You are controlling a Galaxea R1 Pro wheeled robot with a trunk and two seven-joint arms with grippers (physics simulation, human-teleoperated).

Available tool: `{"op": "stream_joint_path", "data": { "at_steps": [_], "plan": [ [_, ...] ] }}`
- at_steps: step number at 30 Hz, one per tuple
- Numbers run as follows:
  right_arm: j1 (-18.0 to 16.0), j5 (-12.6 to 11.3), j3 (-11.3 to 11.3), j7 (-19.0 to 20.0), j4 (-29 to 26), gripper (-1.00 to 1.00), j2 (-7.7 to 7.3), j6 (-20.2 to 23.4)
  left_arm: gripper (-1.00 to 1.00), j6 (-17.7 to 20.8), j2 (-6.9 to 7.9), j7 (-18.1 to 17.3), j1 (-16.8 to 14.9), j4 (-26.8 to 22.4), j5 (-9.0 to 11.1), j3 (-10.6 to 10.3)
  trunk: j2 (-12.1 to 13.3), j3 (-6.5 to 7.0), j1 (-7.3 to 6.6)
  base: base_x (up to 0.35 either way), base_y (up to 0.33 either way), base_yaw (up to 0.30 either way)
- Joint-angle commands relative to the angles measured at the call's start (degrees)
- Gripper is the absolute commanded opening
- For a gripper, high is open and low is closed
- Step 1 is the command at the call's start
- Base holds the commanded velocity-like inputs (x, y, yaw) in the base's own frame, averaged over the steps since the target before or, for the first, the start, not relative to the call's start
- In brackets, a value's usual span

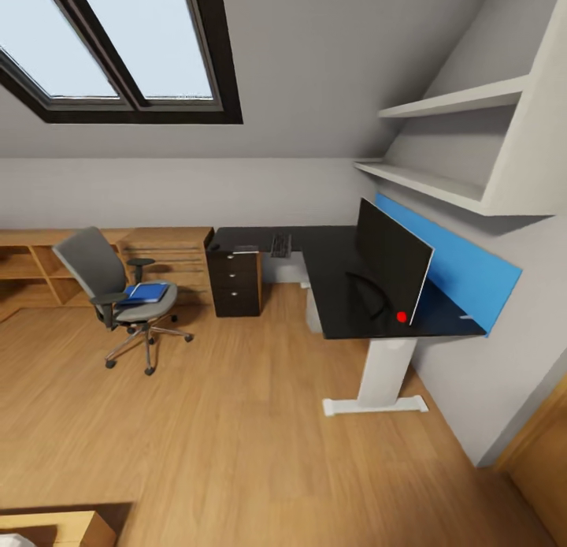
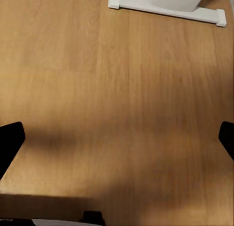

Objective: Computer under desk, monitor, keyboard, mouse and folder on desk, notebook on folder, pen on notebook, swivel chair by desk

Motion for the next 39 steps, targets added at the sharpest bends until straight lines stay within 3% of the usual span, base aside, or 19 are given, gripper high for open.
{"op": "stream_joint_path", "data": {
  "at_steps": [1, 12, 16, 19, 28, 39],
  "plan": [
    [-0.1, 0.3, 0.4, -0.6, 0.1, 1.00, -0.02, -0.1, 1.00, -0.2, -0.02, -0.2, -0.1, -0.2, -0.5, 0.5, -0.1, -0.12, 0.06, 0.228, 0.267, 0.005],
    [-0.1, 0.3, 0.3, -0.8, -0.6, 1.00, -0.12, 0.1, 1.00, 0.2, -1.99, -0.2, -0.1, -8.4, -1.0, 0.1, -0.1, -0.13, 0.06, 0.159, 0.293, 0.002],
    [-0.1, 0.3, 0.3, -1.1, -3.5, 1.00, 0.08, 0.6, 1.00, 0.4, -2.60, -0.3, -0.1, -13.6, -1.3, 0.0, -0.1, -0.13, 0.06, 0.101, 0.331, 0.000],
    [-0.1, 0.5, 0.5, -1.0, -7.0, 1.00, 1.08, 3.3, 1.00, 0.6, -3.24, -0.3, -0.1, -16.4, -1.7, 0.1, -0.1, -0.13, 0.06, 0.171, 0.306, 0.000],
    [-0.1, 0.4, 0.3, -0.5, -8.0, 1.00, 1.46, 3.7, 1.00, 0.3, -3.40, -0.3, -0.1, -14.8, -1.9, 0.2, -0.1, -0.13, 0.06, 0.191, 0.190, 0.000],
    [-0.1, 0.1, 0.1, -0.6, -6.8, 1.00, -0.59, 1.0, 1.00, 0.3, -3.33, -0.3, -0.1, -13.8, -1.9, 0.2, -0.1, -0.13, 0.06, 0.104, 0.019, 0.000]
  ]
}}
